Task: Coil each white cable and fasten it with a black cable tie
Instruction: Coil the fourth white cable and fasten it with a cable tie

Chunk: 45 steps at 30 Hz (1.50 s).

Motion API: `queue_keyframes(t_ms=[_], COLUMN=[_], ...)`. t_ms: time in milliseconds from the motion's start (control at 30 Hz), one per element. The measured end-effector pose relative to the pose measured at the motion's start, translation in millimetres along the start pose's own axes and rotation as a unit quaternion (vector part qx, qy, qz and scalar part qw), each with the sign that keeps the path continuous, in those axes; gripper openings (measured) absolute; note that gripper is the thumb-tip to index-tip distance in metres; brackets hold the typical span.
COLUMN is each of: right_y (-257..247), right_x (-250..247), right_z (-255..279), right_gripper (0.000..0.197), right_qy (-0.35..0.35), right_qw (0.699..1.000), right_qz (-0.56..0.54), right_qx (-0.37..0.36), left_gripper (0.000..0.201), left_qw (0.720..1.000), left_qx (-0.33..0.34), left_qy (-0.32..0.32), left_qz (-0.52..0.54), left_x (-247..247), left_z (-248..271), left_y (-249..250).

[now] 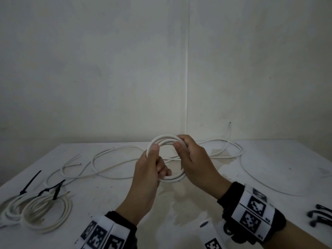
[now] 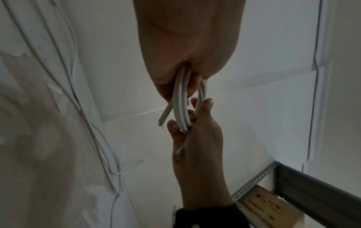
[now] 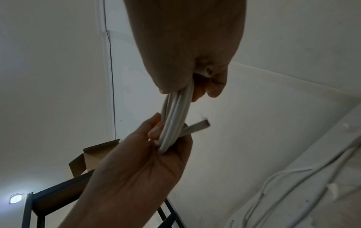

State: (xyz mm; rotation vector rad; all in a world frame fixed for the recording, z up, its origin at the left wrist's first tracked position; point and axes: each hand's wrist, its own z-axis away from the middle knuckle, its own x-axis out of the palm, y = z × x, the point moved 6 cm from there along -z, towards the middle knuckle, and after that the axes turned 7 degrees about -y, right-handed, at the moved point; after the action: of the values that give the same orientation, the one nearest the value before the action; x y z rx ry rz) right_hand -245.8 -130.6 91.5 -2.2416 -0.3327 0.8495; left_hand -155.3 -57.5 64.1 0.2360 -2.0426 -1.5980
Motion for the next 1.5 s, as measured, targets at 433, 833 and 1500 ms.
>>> queue_keyframes(t_ms=[433,833,1500], right_y=[-4,-2,19], right_x=[6,-6,6], right_z=[-3,5,21], right_gripper=[0.026,0.025,0.042], right_qy=[-0.169,-0.067,-0.04], right_qw=[0.978,0.996,0.935], right_qz=[0.119,0.062,-0.295], right_qx=[-0.017,0.003,0.194], left_gripper=[0.05,0.048,0.042], left_qw=[0.994,0.994,0.991], left_qx=[-0.104,-0.087,0.02], left_qy=[-0.032,-0.064,0.1], left_qz=[-0.027,0.023,0.091], left_x=[-1,4,5], left_z=[0,0,3], left_y=[-5,-14,0])
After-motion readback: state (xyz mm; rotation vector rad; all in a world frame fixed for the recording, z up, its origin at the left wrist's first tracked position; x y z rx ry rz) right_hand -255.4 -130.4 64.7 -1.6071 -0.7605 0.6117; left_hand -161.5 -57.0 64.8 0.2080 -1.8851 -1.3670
